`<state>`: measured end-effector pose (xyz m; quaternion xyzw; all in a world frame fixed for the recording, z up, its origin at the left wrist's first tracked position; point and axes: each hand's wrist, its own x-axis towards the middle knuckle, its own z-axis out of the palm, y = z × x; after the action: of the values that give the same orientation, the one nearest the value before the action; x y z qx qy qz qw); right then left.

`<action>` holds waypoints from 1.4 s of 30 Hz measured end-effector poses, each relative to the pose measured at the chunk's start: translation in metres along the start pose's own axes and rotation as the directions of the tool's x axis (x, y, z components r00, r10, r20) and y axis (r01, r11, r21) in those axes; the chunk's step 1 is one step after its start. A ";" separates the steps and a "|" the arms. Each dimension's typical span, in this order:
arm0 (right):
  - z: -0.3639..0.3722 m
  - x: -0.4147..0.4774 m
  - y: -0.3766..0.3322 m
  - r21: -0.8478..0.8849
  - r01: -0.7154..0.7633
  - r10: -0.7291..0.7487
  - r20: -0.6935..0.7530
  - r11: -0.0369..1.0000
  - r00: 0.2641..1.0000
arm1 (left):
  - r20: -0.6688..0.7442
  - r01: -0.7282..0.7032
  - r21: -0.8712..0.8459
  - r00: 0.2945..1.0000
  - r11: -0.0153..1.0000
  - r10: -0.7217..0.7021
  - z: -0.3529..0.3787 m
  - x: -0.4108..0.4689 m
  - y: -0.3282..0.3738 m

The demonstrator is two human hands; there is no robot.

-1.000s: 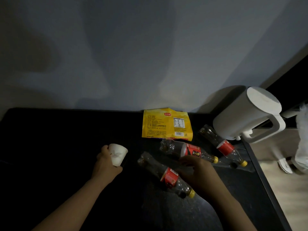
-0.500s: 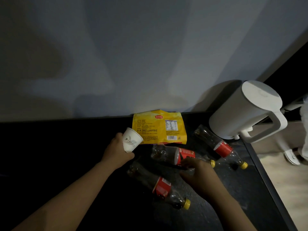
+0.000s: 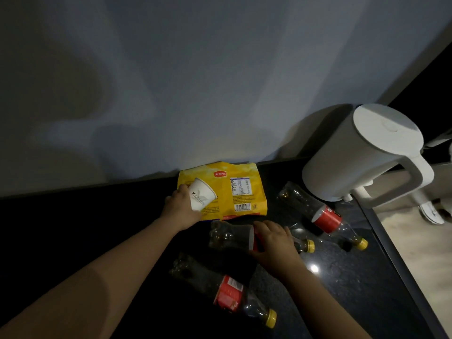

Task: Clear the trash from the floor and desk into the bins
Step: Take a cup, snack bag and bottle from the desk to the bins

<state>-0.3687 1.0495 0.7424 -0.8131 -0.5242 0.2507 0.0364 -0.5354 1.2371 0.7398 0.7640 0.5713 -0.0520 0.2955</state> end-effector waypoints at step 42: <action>0.020 0.009 0.015 -0.043 0.040 -0.045 -0.115 0.998 0.992 | -0.025 0.171 -0.383 0.980 0.908 -0.195 0.027 0.042 0.017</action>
<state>-0.3624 1.0466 0.7169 -0.8155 -0.5434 0.1913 0.0555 -0.4985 1.2557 0.7065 0.6367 0.6488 0.0558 0.4130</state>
